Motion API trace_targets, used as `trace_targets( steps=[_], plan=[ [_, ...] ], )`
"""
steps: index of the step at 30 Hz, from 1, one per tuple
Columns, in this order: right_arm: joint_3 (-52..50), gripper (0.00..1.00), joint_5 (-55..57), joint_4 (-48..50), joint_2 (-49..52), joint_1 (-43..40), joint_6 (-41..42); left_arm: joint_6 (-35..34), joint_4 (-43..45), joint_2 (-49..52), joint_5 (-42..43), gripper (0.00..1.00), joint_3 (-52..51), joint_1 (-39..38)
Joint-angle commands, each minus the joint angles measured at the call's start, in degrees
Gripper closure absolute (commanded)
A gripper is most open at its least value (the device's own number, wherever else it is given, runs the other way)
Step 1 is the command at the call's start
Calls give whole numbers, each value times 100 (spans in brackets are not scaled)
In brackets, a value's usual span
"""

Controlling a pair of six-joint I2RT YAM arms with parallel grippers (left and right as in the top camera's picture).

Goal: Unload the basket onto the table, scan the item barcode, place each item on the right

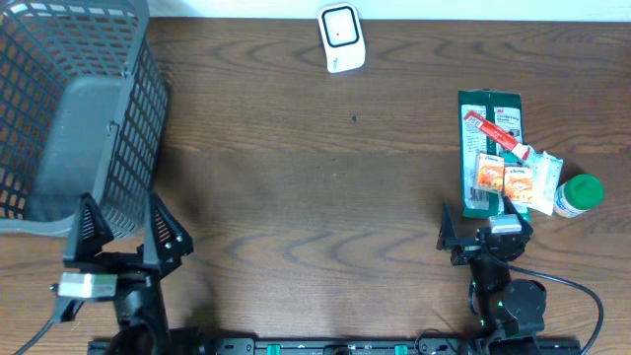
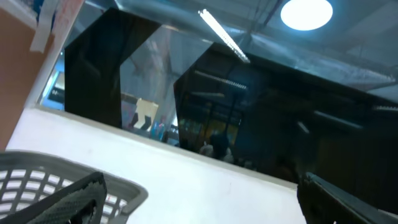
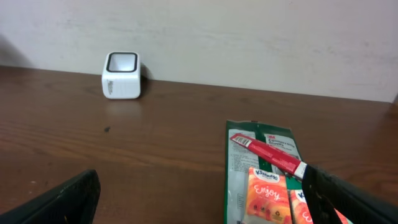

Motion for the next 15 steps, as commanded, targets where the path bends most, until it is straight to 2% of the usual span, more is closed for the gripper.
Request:
trace_targets(
  steps=[1,11,15],
  plan=[
    [-4,1,31,-24,-31,-28,-68,-11,74,-61,55,2,-350,-35],
    [-4,1,31,-24,-31,-28,-68,-7,74,-61,-13,2,-1360,-33],
    [-4,1,31,-24,-31,-28,-68,173,-776,-61,-13,2,-1377,-33]
  ],
)
